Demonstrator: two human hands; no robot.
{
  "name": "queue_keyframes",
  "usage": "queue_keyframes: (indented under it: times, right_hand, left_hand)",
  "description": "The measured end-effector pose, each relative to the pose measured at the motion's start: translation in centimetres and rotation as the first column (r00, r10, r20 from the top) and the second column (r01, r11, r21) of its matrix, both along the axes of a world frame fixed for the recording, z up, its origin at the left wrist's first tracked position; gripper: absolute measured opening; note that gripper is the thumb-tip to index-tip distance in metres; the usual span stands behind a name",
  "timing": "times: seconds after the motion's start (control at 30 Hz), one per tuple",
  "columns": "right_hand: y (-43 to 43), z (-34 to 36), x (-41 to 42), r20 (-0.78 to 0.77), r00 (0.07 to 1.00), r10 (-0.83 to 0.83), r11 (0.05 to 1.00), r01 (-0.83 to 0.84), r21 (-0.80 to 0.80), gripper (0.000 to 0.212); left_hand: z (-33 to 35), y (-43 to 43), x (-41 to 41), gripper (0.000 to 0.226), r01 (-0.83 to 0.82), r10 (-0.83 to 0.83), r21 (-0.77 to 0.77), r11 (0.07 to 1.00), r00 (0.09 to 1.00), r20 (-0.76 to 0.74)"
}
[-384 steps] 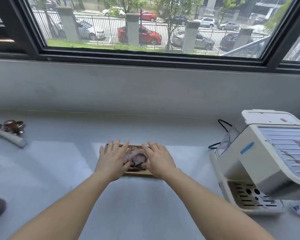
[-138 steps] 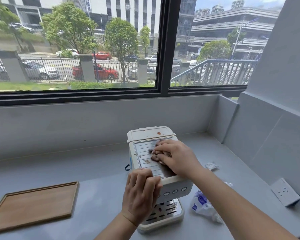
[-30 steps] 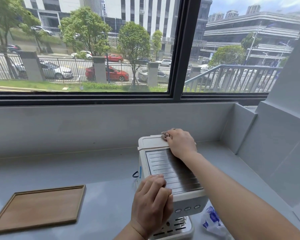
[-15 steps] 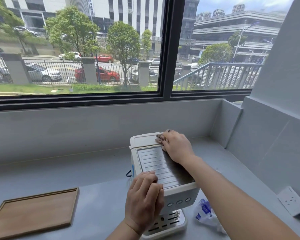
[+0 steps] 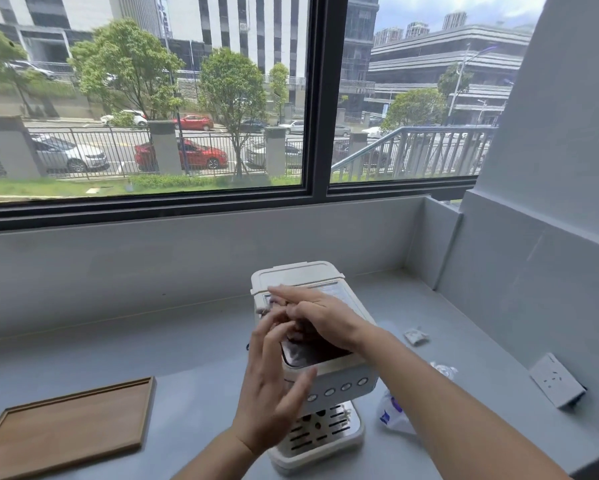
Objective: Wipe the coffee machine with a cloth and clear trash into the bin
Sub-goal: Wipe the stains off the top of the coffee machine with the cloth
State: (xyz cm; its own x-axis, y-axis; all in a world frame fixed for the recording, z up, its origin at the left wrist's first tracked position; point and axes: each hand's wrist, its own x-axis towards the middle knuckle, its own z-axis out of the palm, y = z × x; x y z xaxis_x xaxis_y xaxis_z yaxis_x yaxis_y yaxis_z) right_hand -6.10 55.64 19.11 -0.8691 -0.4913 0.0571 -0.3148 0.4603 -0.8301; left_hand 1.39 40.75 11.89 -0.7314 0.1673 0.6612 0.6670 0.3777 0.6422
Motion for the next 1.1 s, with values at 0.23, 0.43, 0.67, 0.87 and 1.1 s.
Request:
queue_keyframes:
  times: [0.23, 0.43, 0.67, 0.87, 1.1]
  right_hand:
    - [4.9, -1.1, 0.9, -0.326, 0.816, -0.477, 0.830, 0.540, 0.137, 0.027]
    - [4.4, -2.4, 1.3, -0.452, 0.798, -0.399, 0.820, 0.531, 0.212, 0.023]
    - [4.4, -3.2, 1.1, -0.507, 0.788, -0.348, 0.794, 0.535, 0.287, 0.024]
    - [4.6, -3.4, 0.8, -0.515, 0.783, -0.349, 0.788, 0.542, 0.290, 0.023]
    - [4.5, -3.7, 0.7, -0.520, 0.765, -0.381, 0.787, 0.563, 0.251, 0.026]
  left_hand:
    - [3.9, 0.2, -2.6, 0.058, -0.228, 0.240, -0.199, 0.953, 0.970, 0.035]
    - [5.2, 1.6, -6.5, 0.064, -0.097, 0.180, -0.664, 0.741, 0.982, 0.058]
    - [4.1, -0.8, -5.6, 0.036, -0.129, 0.166, -0.441, 0.888, 0.985, 0.047]
    - [5.5, 0.5, -5.8, 0.035, -0.123, 0.201, -0.432, 0.893, 0.970, 0.138]
    - [4.1, -1.7, -2.2, 0.036, -0.046, 0.100, -0.300, 0.953, 0.981, 0.167]
